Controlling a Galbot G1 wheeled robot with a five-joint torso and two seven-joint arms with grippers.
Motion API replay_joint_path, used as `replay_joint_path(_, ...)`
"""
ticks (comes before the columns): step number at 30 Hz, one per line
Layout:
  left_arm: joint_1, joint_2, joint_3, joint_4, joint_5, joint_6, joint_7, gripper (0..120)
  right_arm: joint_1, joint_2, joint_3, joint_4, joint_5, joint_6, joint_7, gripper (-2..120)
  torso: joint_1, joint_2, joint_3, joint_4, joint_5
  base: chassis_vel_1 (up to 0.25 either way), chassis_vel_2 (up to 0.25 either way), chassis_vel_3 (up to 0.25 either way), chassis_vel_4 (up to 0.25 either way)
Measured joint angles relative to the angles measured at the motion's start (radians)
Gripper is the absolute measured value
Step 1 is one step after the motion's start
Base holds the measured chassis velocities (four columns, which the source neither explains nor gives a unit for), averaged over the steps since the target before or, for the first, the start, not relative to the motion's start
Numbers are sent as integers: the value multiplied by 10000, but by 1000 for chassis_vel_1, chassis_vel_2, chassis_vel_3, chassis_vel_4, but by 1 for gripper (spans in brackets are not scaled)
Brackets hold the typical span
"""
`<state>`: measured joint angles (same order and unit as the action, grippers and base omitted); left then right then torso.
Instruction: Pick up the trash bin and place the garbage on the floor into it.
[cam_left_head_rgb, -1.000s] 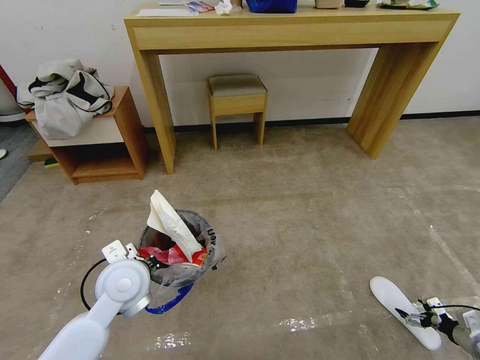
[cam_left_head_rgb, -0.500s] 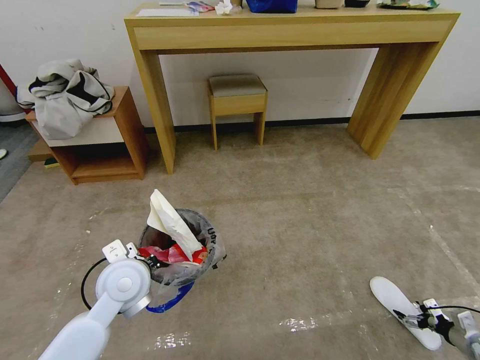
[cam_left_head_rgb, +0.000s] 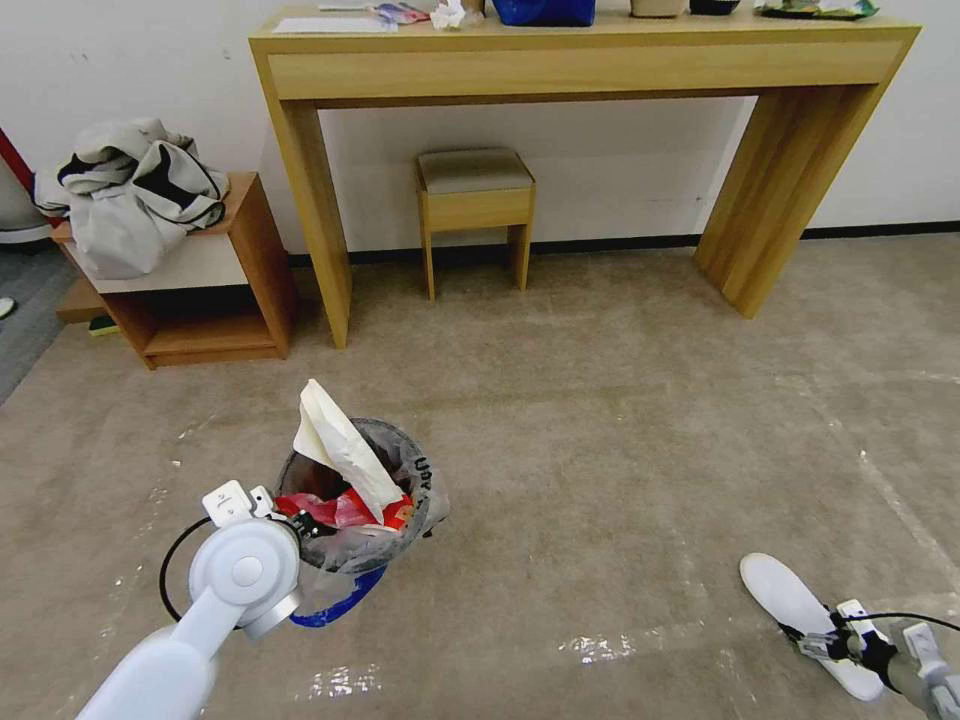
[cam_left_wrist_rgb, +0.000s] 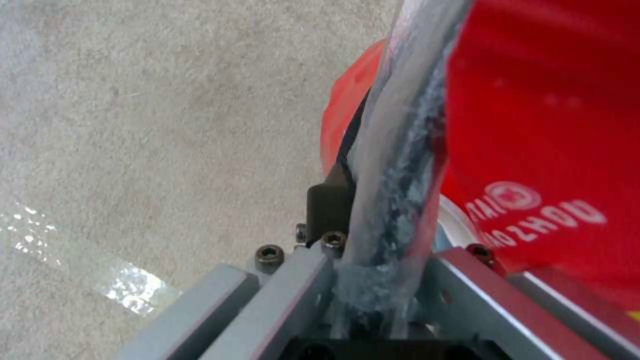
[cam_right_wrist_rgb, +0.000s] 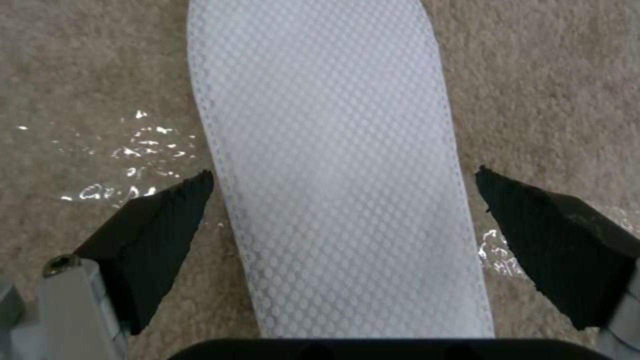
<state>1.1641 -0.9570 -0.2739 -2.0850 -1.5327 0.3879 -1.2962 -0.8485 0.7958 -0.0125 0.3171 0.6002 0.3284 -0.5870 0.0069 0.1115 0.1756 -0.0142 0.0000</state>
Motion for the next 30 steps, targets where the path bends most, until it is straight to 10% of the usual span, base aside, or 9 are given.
replay_joint_path(30, -61, 9, 98, -23, -12, -15, 25, 0, 268, 347, -268, -346, -162, -152, 450, 100, -1, 0, 0, 1, -2, 0, 0, 0, 0)
